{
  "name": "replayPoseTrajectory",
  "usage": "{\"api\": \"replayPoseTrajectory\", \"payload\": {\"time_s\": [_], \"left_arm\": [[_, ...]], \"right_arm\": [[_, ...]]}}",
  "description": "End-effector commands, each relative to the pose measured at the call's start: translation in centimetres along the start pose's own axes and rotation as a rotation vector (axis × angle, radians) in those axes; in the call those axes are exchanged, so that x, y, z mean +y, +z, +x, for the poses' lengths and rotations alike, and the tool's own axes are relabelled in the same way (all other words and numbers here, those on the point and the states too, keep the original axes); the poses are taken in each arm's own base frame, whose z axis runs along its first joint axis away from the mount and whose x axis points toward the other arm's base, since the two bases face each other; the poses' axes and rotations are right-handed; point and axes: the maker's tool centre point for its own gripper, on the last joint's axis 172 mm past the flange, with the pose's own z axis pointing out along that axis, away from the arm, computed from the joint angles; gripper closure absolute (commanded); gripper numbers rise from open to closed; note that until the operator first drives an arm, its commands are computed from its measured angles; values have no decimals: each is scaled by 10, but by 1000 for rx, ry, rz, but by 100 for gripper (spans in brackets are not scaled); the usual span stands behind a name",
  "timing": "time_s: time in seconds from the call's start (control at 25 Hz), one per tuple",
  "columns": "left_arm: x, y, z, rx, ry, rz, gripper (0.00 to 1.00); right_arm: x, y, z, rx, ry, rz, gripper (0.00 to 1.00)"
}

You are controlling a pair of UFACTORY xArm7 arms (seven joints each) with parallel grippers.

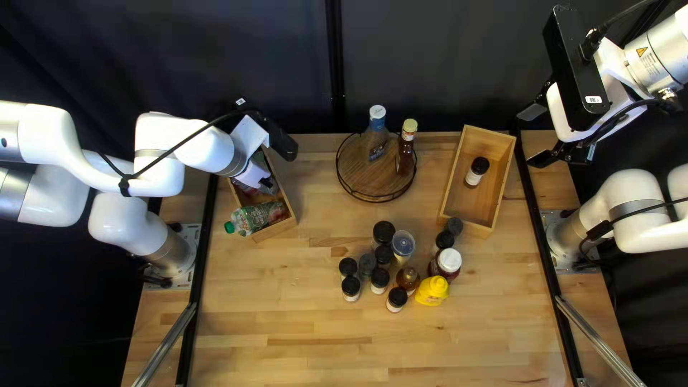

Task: Separate condiments, baby food and spices and place it in 3 different racks/containers

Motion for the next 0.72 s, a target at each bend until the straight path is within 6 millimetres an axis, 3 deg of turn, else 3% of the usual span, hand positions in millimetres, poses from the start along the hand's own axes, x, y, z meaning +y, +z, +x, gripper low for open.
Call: {"api": "replayPoseTrajectory", "payload": {"time_s": [0.04, 0.08, 0.32, 0.44, 0.72], "left_arm": [[5, 1, -1, -22, -2, -17, 7], [5, 0, -1, -26, -2, -21, 0], [18, -27, 12, -47, 33, -63, 0], [34, -48, 30, -78, 104, -117, 0], [72, -62, 52, -134, 340, -265, 0]], "right_arm": [[0, 0, 0, 0, 0, 0, 0], [0, 0, 0, 0, 0, 0, 0], [0, 0, 0, 0, 0, 0, 0], [0, 0, 0, 0, 0, 0, 0], [0, 0, 0, 0, 0, 0, 0]]}}
